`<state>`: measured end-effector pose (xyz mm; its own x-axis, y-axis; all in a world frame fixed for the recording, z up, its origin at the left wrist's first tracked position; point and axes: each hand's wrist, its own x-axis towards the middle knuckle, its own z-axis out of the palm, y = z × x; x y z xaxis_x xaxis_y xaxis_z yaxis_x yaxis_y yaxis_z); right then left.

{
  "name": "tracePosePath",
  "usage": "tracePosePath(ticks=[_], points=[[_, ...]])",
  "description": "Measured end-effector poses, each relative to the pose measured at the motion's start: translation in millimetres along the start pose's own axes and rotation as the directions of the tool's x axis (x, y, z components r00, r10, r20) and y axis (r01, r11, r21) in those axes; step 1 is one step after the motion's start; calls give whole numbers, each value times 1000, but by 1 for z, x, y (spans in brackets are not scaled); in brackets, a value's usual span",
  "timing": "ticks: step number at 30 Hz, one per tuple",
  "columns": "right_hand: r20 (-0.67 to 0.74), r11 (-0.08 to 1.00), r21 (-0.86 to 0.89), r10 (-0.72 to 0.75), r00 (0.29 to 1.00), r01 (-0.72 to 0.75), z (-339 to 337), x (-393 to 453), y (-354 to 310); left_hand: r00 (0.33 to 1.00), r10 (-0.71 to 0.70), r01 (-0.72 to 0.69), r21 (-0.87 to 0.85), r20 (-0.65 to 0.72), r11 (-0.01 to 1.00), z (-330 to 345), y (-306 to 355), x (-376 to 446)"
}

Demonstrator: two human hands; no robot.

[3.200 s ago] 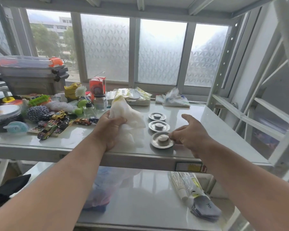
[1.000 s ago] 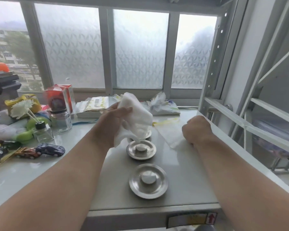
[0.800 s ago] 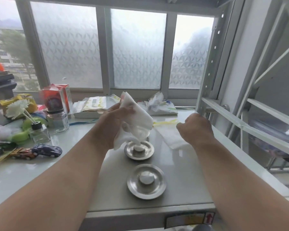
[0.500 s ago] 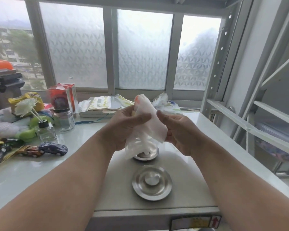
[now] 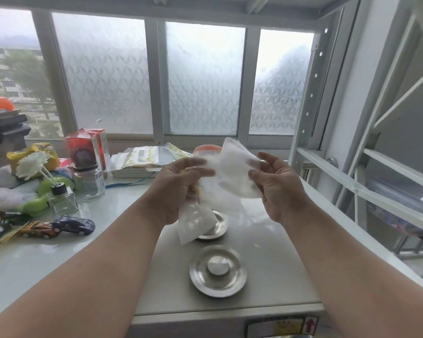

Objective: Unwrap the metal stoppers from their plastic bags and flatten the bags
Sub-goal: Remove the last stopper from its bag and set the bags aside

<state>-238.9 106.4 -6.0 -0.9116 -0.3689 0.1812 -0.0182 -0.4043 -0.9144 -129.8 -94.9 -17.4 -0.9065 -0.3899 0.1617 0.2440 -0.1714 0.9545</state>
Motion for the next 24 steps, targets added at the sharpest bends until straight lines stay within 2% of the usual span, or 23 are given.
tracePosePath(ticks=[4,6,7,8,10,12,16,18,20,22,24], points=[[-104,993,-112,20,994,-32,-26,15,-15,1000,-5,3,-102,-22,995,-3,-1,5],[-176,942,-328,10,984,-68,-48,23,-31,1000,-13,10,-85,-24,996,-2,-1,6],[-208,881,-461,6,978,-104,-58,24,-41,1000,-18,16,-68,-26,998,-1,-1,6],[-224,797,-587,13,975,-145,-69,26,-49,1000,-17,15,-56,-22,998,-1,-1,6],[-199,528,-825,64,978,-202,-88,27,-57,1000,-22,22,-29,1,999,0,-2,6],[-178,263,-945,88,980,-195,-99,23,-55,999,-20,20,-11,43,1000,1,-2,6],[-146,9,-989,-44,988,-146,-101,18,-45,998,-11,12,-15,64,1000,3,-1,4],[-78,-49,-996,-63,995,-81,-93,12,-40,998,-12,14,-28,54,1000,2,-1,3],[-10,-97,-995,47,999,-5,-86,6,-33,998,-9,11,-34,66,999,3,0,1],[-4,-128,-992,197,980,22,-84,3,-25,997,-17,18,-26,70,999,5,2,-2],[1,-83,-996,259,966,23,-86,8,-20,998,-20,20,6,53,1000,9,5,-6]])
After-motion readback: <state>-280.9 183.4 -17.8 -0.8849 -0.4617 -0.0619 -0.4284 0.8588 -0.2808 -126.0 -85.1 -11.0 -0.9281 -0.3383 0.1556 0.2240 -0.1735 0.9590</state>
